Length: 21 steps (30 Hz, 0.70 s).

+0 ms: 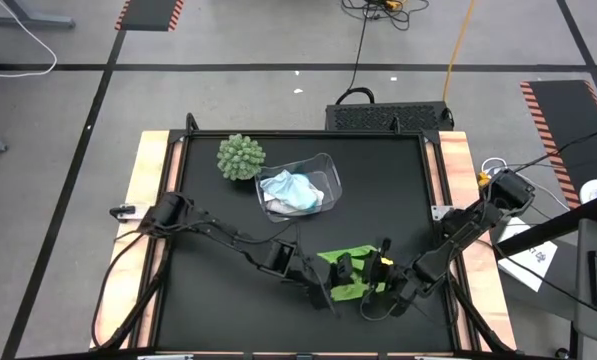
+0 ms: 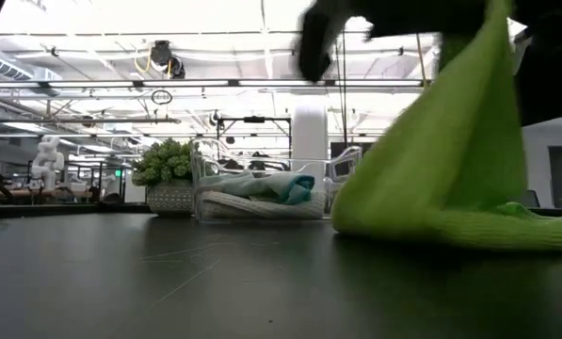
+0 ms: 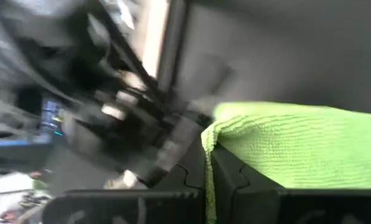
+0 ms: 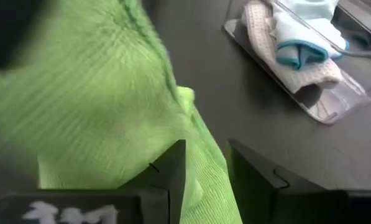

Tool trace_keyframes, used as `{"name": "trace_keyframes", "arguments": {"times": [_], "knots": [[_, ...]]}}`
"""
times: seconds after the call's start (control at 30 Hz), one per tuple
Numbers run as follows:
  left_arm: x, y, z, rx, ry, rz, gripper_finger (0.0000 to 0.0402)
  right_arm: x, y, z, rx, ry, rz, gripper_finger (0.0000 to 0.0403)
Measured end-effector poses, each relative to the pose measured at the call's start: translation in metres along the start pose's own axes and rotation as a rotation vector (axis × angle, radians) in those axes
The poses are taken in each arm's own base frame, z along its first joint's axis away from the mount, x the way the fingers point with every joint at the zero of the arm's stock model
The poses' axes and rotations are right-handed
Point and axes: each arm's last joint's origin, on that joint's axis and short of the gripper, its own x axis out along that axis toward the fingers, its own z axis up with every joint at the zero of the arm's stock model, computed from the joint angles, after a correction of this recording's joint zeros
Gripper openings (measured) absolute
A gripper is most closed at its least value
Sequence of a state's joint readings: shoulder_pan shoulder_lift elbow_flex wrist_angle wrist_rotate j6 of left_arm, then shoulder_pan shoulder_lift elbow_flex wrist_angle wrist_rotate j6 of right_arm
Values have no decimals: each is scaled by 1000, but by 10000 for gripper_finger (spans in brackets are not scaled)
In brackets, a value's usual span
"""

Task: Fold microfiber towels
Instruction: Fold the green towel

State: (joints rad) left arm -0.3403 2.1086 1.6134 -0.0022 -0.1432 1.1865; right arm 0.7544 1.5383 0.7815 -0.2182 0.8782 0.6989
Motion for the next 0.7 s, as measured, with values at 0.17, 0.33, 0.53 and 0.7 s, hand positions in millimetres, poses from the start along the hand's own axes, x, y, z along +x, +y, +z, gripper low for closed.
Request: {"name": "trace_keyframes", "arguments": {"times": [0.17,0.33,0.53,0.7], "knots": [[21,10,-13,-107,12,41,8,-5,-3,-2,4,9,-20,90],[21,6,-18,-174,28,-53,44,-13,-8,-6,16,34,-28,84],[12,9,-4,-227,-21,-44,114,-27,-9,-3,18,1,-3,84],[10,14,6,-228,-35,35,162,-37,-11,1,9,-21,29,84]]}}
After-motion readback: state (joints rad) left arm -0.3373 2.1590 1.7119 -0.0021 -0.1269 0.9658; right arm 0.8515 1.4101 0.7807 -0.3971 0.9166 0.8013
